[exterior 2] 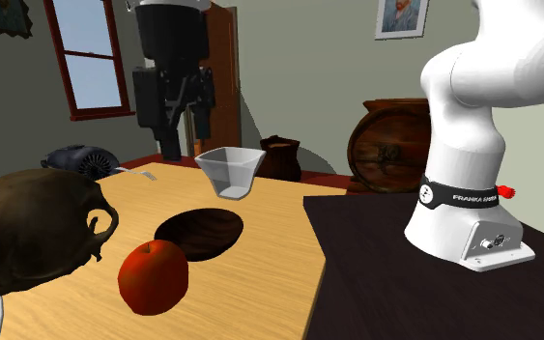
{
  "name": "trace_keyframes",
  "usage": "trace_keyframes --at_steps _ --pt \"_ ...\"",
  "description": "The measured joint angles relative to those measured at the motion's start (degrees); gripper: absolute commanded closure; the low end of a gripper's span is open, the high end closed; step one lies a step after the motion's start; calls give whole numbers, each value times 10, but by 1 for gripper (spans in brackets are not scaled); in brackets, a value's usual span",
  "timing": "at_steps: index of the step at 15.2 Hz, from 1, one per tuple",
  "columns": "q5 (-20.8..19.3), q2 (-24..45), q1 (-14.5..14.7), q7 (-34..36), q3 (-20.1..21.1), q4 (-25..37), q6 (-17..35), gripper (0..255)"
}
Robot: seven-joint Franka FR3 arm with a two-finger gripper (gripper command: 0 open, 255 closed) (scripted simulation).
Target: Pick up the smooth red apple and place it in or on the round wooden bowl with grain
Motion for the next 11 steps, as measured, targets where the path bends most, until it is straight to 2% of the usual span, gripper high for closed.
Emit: trace_keyframes --at_steps 8,11 --pt "-85 191 6 127 -4 111 53 0" --pt "-102 233 12 150 -12 138 64 0"
